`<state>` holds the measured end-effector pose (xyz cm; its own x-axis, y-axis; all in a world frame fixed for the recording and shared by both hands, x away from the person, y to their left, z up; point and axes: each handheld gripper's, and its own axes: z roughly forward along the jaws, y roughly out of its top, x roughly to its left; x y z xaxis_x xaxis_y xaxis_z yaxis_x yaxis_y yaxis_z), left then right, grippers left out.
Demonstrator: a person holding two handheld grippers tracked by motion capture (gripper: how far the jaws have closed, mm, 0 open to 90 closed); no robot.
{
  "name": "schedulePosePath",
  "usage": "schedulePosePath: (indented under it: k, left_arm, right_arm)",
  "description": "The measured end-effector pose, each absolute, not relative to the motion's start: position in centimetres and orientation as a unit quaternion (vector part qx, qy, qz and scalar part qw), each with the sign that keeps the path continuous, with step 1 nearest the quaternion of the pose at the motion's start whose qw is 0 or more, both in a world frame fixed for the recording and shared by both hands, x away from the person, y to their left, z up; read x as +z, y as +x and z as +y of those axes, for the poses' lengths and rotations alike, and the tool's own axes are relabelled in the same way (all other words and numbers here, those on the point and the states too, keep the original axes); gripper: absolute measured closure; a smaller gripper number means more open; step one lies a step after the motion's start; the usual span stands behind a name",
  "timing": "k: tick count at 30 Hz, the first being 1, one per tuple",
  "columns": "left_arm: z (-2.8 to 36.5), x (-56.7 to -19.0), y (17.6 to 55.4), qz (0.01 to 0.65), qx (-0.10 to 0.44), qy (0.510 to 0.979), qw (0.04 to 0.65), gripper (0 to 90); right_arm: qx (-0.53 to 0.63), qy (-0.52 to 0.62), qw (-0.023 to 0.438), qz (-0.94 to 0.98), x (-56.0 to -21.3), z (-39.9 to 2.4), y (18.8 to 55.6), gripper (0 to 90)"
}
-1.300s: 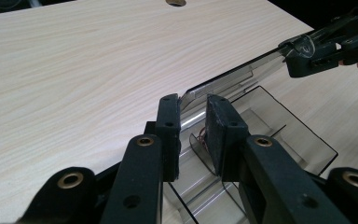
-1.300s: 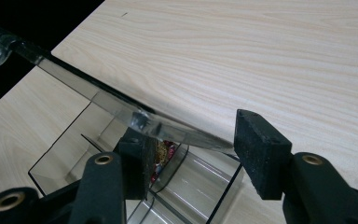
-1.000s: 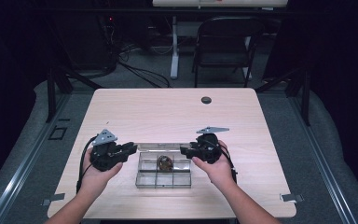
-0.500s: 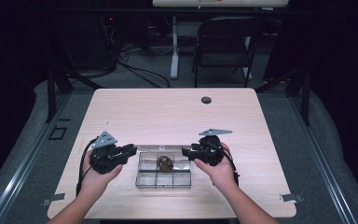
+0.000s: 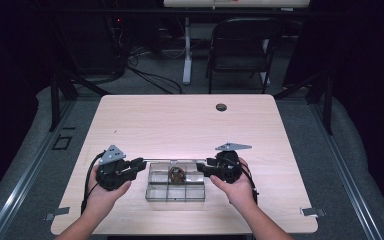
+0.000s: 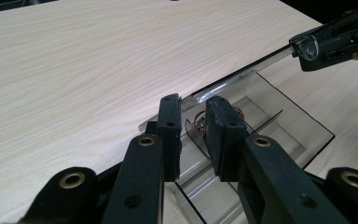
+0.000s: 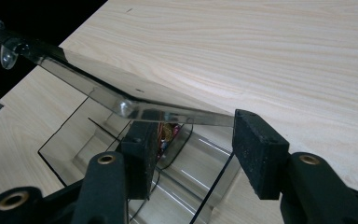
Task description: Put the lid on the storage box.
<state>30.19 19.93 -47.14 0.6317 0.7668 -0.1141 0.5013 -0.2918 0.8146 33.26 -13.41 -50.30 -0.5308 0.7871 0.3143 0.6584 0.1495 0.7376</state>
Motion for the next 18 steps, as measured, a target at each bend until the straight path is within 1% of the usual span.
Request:
schedulePosePath:
  k: [13,18]
  left_arm:
    - [19.9,-47.6,29.5,0.398,0.156,0.792,0.436,76.0]
    - [19.9,-47.8,29.3,0.395,0.156,0.793,0.437,76.0]
  right_arm:
    - [0.45,0.471,0.083,0.754,-49.8,-13.5,31.7,56.3]
    - [0.45,0.471,0.079,0.755,-49.8,-13.7,31.2,57.8]
